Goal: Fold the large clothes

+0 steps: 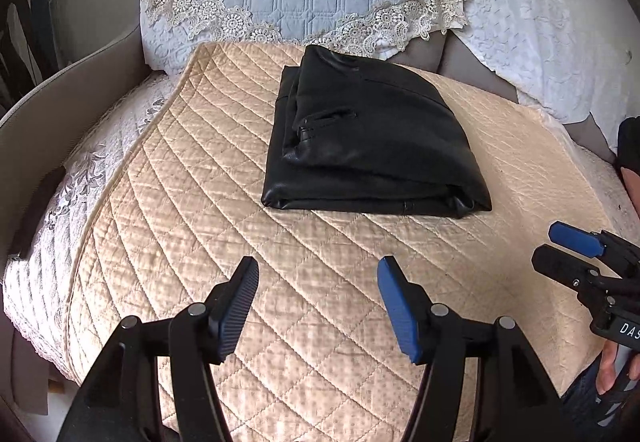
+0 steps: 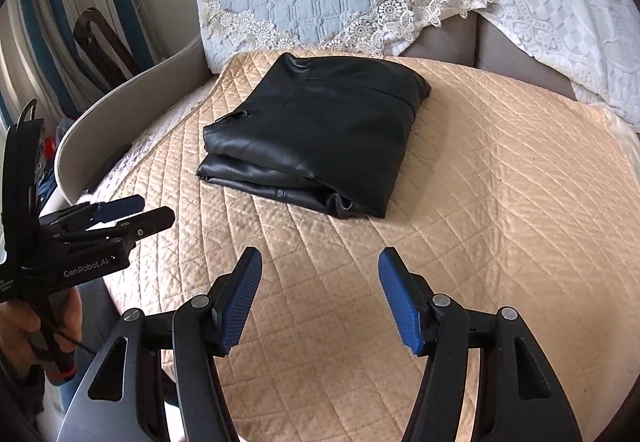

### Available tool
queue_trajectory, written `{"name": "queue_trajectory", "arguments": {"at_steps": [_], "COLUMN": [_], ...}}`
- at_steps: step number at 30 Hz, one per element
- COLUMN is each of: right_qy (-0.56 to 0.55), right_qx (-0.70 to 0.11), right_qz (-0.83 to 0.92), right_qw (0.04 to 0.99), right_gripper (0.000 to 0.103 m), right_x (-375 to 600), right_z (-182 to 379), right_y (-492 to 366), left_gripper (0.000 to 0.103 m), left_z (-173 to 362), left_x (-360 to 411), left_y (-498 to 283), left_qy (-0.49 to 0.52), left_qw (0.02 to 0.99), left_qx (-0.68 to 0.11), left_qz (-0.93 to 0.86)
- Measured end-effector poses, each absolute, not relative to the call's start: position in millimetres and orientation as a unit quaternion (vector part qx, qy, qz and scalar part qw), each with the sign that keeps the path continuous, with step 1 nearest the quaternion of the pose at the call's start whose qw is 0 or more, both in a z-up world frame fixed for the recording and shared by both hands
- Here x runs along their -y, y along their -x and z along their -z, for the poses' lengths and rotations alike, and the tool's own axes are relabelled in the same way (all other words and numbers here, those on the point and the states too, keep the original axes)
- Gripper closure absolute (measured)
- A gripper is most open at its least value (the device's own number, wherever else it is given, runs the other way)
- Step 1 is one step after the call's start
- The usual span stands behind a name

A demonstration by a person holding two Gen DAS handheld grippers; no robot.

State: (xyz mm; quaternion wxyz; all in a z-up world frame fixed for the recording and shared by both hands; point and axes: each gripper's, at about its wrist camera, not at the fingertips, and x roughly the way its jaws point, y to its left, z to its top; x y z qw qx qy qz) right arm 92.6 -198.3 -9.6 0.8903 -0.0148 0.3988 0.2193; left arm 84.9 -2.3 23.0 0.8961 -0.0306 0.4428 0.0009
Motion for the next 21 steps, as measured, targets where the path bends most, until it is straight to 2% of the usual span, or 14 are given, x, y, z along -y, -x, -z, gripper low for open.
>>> {"name": "queue_trajectory", "arguments": {"at_steps": [21], "right_qy": [0.020], "right_qx": [-0.395], "right_qz": [-0.223], "right_qw": [0.891], "right_gripper": [0.041], "right_x": [193.7], "right_z": [5.9], "right_y": [-91.8], "left_gripper": [0.039], "left_z": [-26.3], "left_x": [2.5], "left_y": [-84.7], "left_qy": [0.025], "left_qw": [0.897], "left_qx": [-0.440], "left_qz": [-0.011]}}
